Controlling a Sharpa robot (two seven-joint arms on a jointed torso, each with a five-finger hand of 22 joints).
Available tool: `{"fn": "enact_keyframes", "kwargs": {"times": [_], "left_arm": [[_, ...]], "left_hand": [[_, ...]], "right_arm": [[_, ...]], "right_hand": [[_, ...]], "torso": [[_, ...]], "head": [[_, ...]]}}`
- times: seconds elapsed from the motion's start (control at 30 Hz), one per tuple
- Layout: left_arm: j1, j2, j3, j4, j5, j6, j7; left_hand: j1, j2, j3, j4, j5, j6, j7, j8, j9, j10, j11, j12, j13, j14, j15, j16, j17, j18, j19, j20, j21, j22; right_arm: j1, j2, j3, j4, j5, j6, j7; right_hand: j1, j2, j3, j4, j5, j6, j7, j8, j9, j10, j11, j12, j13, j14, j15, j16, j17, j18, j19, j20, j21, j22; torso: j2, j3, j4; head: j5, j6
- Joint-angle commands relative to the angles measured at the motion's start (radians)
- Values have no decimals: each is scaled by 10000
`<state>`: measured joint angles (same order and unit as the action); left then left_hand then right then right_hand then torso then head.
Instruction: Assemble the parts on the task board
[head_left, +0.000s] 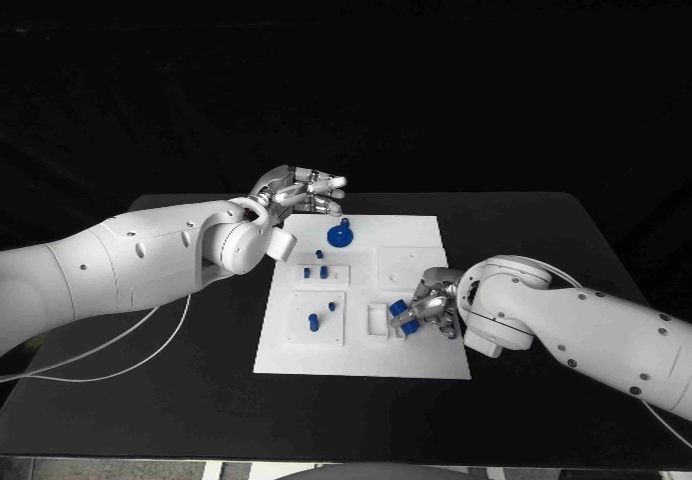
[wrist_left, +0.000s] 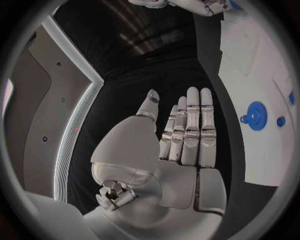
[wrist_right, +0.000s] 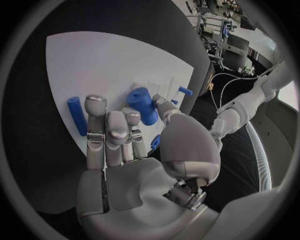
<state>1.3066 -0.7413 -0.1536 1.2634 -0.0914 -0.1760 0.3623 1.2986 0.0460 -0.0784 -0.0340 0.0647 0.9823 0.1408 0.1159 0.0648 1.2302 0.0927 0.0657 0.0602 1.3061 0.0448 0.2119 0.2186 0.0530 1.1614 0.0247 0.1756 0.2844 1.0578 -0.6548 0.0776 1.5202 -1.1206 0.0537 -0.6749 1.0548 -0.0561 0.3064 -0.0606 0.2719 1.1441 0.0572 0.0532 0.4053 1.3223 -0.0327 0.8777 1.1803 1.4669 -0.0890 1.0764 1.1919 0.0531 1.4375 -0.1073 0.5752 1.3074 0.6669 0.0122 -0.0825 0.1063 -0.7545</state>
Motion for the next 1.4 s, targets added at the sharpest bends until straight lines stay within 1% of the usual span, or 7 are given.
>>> {"fn": "enact_keyframes", "kwargs": {"times": [0.03, 0.23, 0.47, 0.7, 0.97, 1.23, 1.4], "left_arm": [[1, 8, 8, 22, 32, 224, -23], [1, 1, 8, 23, 11, 276, -53], [1, 4, 8, 26, -5, 315, -77], [3, -13, 8, 47, -46, 364, -136], [6, 10, 7, 54, -110, 447, -217], [6, 57, 7, 38, -139, 527, -241], [6, 74, 7, 33, -164, 584, -271]], "left_hand": [[-85, 7, 8, 54, 9, -56, -11, 10, -10, -95, 1, -15, 15, 37, 20, -54, -7, -38, 62, 31, 27, -23], [-83, 5, 9, 55, 18, -61, -9, 10, -10, -104, 4, -17, 15, 31, 23, -56, -7, -38, 59, 32, 26, -28], [-54, 10, 25, 45, 34, -70, -8, 12, -10, -118, 6, -17, 14, 21, 25, -55, -6, -37, 52, 35, 27, -43], [-56, 9, 25, 44, 51, -70, -6, 15, -10, -120, 7, -16, 15, 17, 26, -54, -5, -36, 53, 36, 31, -48], [-55, -5, 23, 43, 46, -70, -5, 18, -10, -131, 12, -17, 15, 4, 31, -57, -6, -39, 41, 40, 28, -59], [-55, -5, 25, 48, 49, -84, 1, 13, -11, -136, 14, -14, 16, -5, 34, -60, -7, -39, 36, 44, 27, -67], [-61, -8, 24, 52, 42, -89, 2, 13, -10, -152, 20, -17, 15, -16, 39, -65, -10, -38, 30, 47, 28, -74]], "right_arm": [[-114, -131, -85, 69, 372, -458, -144], [-85, -351, 110, 333, 619, -844, -15], [-76, -381, 519, 546, 664, -866, 25], [-73, -388, 675, 731, 849, -545, -106], [-70, -115, 638, 602, 982, 128, -271], [-71, 316, 353, 227, 295, 351, -270], [-73, 555, 217, -58, -9, 292, -216]], "right_hand": [[145, 459, 669, -810, 416, 201, -68, 105, -1505, 16, -86, 20, -21, -7, -68, -11, -20, 8, -9, -57, 84, 734], [-210, 436, 944, -1256, 1586, 494, -150, 105, -1524, 83, -142, 37, -37, -13, -110, -22, -83, -16, -45, -99, 165, 733], [-363, 425, 707, -1180, 1562, 564, -178, 103, -1676, 93, -150, 27, -47, -22, -112, -47, -138, -20, -69, -98, 121, 712], [-433, 496, 455, -955, 990, 644, -214, 103, -1812, 126, -160, -37, -95, -32, -118, -74, -182, -29, -79, -103, 35, 689], [-447, 506, 286, -651, 445, 724, -237, 102, -1972, 161, -162, -111, -128, -31, -113, -89, -196, -37, -81, -95, -57, 681], [-576, 541, 260, -332, 295, 902, -266, 102, -2361, 282, -180, -210, -195, -27, -116, -106, -225, -49, -51, -97, -65, 688], [-757, 614, 214, -57, -372, 919, -263, 102, -2441, 299, -176, -287, -239, -40, -120, -171, -274, -58, -39, -107, -104, 677]], "torso": [[-12, -5, 3], [-3, -14, 3], [16, 9, 35], [20, -19, -6], [9, -18, 11], [21, 17, 20], [23, 22, 2]], "head": [[-15, 18], [2, 49], [78, 62], [95, 63], [61, 52], [82, 83], [114, 102]]}}
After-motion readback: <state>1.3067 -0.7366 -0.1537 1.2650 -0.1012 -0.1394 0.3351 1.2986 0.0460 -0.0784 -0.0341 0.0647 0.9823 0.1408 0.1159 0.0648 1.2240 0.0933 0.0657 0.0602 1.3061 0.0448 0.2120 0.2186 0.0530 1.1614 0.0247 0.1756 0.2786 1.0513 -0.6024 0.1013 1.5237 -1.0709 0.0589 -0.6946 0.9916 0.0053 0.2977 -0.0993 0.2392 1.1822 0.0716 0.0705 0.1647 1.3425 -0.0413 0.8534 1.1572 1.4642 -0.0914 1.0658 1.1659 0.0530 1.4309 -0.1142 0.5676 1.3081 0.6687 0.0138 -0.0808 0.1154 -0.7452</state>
